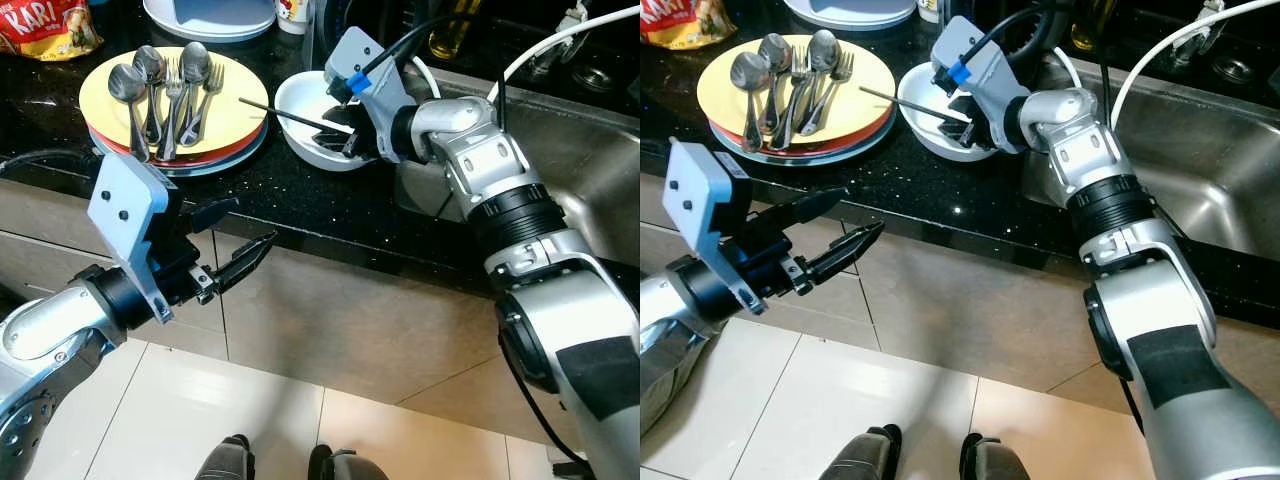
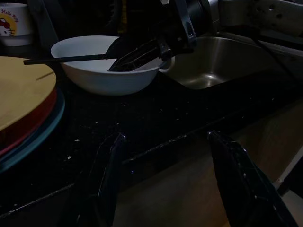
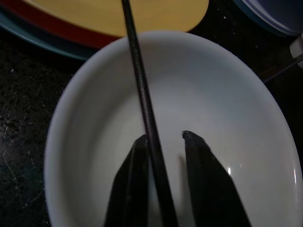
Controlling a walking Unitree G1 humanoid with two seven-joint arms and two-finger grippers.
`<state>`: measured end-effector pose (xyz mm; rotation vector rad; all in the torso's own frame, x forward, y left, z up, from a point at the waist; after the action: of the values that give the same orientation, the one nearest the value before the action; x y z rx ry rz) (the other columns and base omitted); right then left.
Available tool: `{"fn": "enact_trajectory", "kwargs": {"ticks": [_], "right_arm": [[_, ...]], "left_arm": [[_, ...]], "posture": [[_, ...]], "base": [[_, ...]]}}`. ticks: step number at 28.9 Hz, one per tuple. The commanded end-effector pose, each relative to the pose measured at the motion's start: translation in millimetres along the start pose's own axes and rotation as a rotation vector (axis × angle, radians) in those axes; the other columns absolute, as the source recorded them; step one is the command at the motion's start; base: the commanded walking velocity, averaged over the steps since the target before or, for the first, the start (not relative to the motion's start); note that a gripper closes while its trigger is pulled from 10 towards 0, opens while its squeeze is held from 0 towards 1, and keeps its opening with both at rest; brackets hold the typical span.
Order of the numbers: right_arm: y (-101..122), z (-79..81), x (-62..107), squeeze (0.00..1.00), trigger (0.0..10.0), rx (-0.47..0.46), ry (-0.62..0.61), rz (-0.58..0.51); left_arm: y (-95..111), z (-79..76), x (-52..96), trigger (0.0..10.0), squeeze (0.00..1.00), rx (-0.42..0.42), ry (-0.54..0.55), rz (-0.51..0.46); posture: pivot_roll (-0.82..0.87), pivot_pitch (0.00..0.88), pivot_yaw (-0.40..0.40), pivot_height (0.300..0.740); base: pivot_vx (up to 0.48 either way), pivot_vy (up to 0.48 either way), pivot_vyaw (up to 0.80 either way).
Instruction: Kitchen organization
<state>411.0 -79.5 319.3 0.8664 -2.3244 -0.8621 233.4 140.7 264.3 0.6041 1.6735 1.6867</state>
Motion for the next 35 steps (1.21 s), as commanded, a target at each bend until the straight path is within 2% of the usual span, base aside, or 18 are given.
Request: {"fn": "enact_trajectory", "kwargs": {"ticks": [1, 6, 12, 13, 14, 15, 17, 19, 20, 21, 22, 29, 31, 35], "right_arm": [[-0.5, -1.7, 2.0, 0.0, 0.0, 0.017, 0.005, 0.007], [5.2, -1.2, 2.6, 0.0, 0.0, 0.003, 0.02, -0.035], [16.1, -5.2, 7.1, 0.0, 0.0, -0.088, 0.02, -0.148], [18.0, -6.6, 8.6, 0.0, 0.0, -0.111, 0.014, -0.175], [21.4, -13.5, 13.7, 0.0, 0.0, -0.201, -0.027, -0.25], [21.8, -17.1, 16.0, 0.0, 0.0, -0.243, -0.051, -0.277], [16.3, -25.7, 20.1, 0.0, 0.0, -0.316, -0.122, -0.285], [11.8, -30.0, 21.8, 0.0, 0.0, -0.346, -0.164, -0.276], [2.1, -38.6, 25.8, 0.0, 4.0, -0.413, -0.257, -0.265], [-2.0, -41.7, 27.7, 0.0, 4.0, -0.44, -0.295, -0.263], [-6.3, -44.6, 29.9, 0.0, 10.0, -0.469, -0.331, -0.262], [-27.6, -50.6, 40.3, 0.0, 10.0, -0.563, -0.474, -0.243], [-37.4, -46.7, 41.1, 0.0, 10.0, -0.611, -0.506, -0.234], [-43.8, -44.5, 41.0, 0.0, 10.0, -0.63, -0.535, -0.218]], "left_arm": [[-0.9, -5.2, -0.9, 10.0, 0.0, 0.005, -0.015, -0.009], [-0.9, -5.0, -1.1, 10.0, 0.0, 0.006, -0.015, -0.01], [0.2, -3.6, -1.3, 10.0, 0.0, 0.002, -0.01, -0.016], [0.5, -3.1, -1.2, 10.0, 0.0, 0.001, -0.007, -0.017], [1.6, -2.1, -1.0, 10.0, 0.0, -0.004, -0.001, -0.022], [2.0, -1.8, -0.9, 10.0, 0.0, -0.007, 0.002, -0.024], [3.0, -1.4, -0.8, 10.0, 0.0, -0.009, 0.005, -0.029], [3.3, -1.3, -0.9, 10.0, 0.0, -0.01, 0.006, -0.031], [4.1, -1.4, -1.0, 10.0, 0.0, -0.01, 0.005, -0.035], [4.3, -1.6, -1.0, 10.0, 0.0, -0.009, 0.003, -0.037], [4.4, -2.1, -1.2, 10.0, 0.0, -0.007, -0.001, -0.038], [1.3, -9.9, -3.4, 10.0, 0.0, 0.008, -0.067, -0.019], [1.2, -8.1, -4.3, 10.0, 0.0, 0.006, -0.067, -0.017], [0.9, -7.8, -4.9, 10.0, 0.0, 0.004, -0.068, -0.016]], "posture": [[0.17, 0.183, -0.131, 0.74], [0.17, 0.182, -0.129, 0.74], [0.17, 0.181, -0.128, 0.74], [0.17, 0.181, -0.128, 0.74], [0.17, 0.185, -0.129, 0.74], [0.17, 0.185, -0.129, 0.74], [0.17, 0.184, -0.129, 0.74], [0.17, 0.184, -0.129, 0.74], [0.17, 0.182, -0.13, 0.74], [0.17, 0.182, -0.13, 0.74], [0.17, 0.181, -0.129, 0.74], [0.17, 0.174, -0.121, 0.74], [0.17, 0.169, -0.118, 0.74], [0.17, 0.165, -0.116, 0.74]], "base": [[0.0, 0.0, 0.0], [0.0, 0.0, 0.0], [0.0, 0.0, 0.0], [0.0, 0.0, 0.0], [0.0, 0.0, 0.0], [0.0, 0.0, 0.0], [0.0, 0.0, 0.0], [0.0, 0.0, 0.0], [0.0, 0.0, 0.0], [0.0, 0.0, 0.0], [0.0, 0.0, 0.0], [0.0, 0.0, -0.5], [0.0, 0.0, -0.8], [0.0, 0.0, -0.8]]}}
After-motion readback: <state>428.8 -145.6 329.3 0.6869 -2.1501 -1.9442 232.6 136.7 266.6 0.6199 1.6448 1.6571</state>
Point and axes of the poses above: a point about 5 cm out from each wrist's last joint towards the gripper, its own x axis pointing back from the gripper into the wrist, its own y axis along the axis of the wrist's last joint, z = x × y, the point moved 2 cm from there along -x, pointing out of the wrist towards the gripper, and after that the axes turned 8 degrees about x, right-handed, at the moved point
